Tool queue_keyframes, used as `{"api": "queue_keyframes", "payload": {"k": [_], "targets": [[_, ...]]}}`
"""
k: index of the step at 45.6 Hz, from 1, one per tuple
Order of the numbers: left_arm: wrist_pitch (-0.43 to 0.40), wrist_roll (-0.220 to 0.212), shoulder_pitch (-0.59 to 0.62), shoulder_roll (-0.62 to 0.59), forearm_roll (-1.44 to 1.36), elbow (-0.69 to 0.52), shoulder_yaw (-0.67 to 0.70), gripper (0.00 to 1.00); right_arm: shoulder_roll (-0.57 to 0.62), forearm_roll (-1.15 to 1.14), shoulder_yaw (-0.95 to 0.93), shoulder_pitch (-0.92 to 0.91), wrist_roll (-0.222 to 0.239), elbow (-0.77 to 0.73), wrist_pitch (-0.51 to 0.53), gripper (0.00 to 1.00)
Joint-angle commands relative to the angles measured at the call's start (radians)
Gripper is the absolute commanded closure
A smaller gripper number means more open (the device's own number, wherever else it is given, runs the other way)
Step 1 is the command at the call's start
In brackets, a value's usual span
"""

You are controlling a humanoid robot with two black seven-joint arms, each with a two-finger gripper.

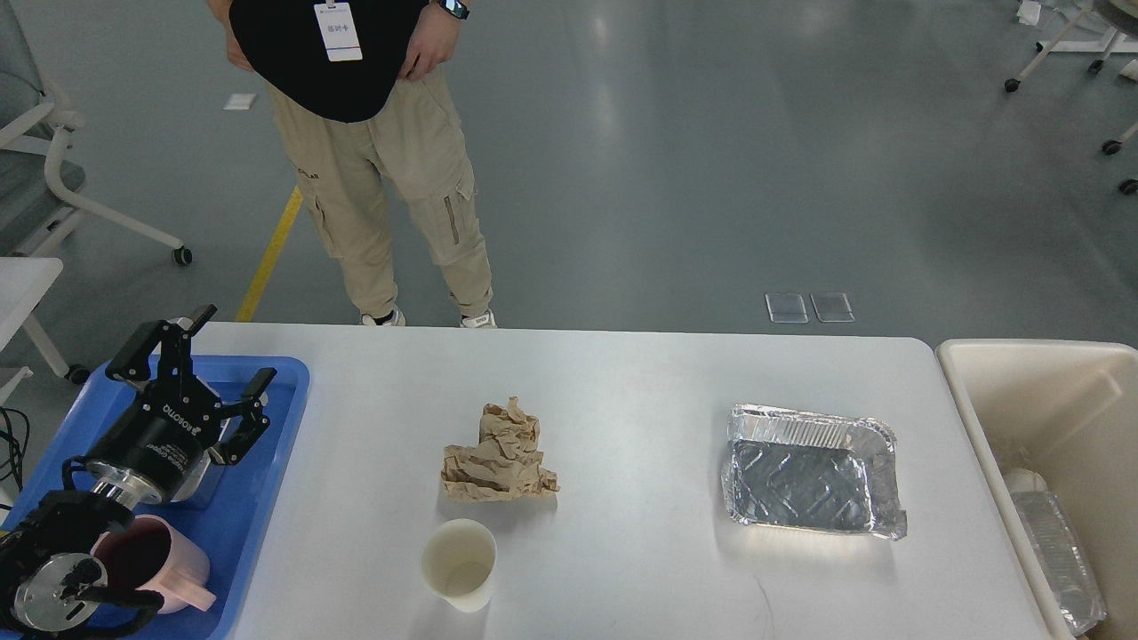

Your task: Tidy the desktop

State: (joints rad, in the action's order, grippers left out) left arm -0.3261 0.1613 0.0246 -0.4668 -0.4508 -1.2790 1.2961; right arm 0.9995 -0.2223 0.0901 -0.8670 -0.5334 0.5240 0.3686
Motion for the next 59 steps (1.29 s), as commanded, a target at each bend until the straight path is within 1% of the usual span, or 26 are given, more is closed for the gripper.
{"api": "queue_keyframes", "payload": {"k": [1,6,9,11,16,18,21,24,28,37,45,54,59], "targets": [[0.001,0.0,0.0,-0.009,0.0,0.0,0.011,0.03,-0.004,-0.011,-0.004,-0.015,0.0,0.227,-0.046,0.0],[-0.001,0.0,0.0,-0.044,0.001,0.0,0.012,0.03,0.005,-0.031,-0.004,-0.023,-0.002,0.416,-0.073,0.0],[-0.001,0.0,0.003,-0.052,0.001,0.0,0.014,0.03,0.019,-0.095,-0.003,-0.029,-0.002,0.503,-0.088,0.0],[-0.001,0.0,0.011,-0.056,0.0,0.0,0.011,0.03,0.042,-0.149,0.0,-0.03,-0.002,0.559,-0.102,0.0],[-0.001,0.0,0.02,-0.059,0.001,0.0,0.006,0.03,0.126,-0.27,0.011,-0.024,0.015,0.672,-0.158,0.0],[-0.001,0.0,0.02,-0.059,0.001,0.0,0.005,0.03,0.16,-0.296,0.025,-0.023,0.044,0.698,-0.174,0.0],[0.001,0.0,0.021,-0.058,0.0,0.001,0.003,0.03,0.214,-0.324,0.06,-0.023,0.102,0.722,-0.175,0.0],[0.001,0.0,0.021,-0.058,0.0,0.001,-0.001,0.03,0.258,-0.347,0.085,-0.023,0.125,0.726,-0.175,0.0],[0.001,0.0,0.021,-0.059,-0.002,0.001,-0.001,0.03,0.313,-0.374,0.1,-0.02,0.135,0.735,-0.171,0.0],[0.002,-0.002,0.021,-0.058,-0.002,0.001,-0.003,0.03,0.438,-0.446,0.105,-0.02,0.133,0.804,-0.163,0.0],[0.005,-0.002,0.018,-0.053,-0.003,0.001,-0.005,0.03,0.427,-0.459,0.099,-0.017,0.133,0.843,-0.162,0.0],[0.004,0.0,0.021,-0.055,-0.002,0.001,-0.003,0.03,0.309,-0.532,0.099,-0.02,0.136,0.863,-0.162,0.0],[0.002,0.0,0.021,-0.058,-0.002,0.001,-0.003,0.03,0.213,-0.679,0.112,-0.02,0.141,0.849,-0.162,0.0]]}}
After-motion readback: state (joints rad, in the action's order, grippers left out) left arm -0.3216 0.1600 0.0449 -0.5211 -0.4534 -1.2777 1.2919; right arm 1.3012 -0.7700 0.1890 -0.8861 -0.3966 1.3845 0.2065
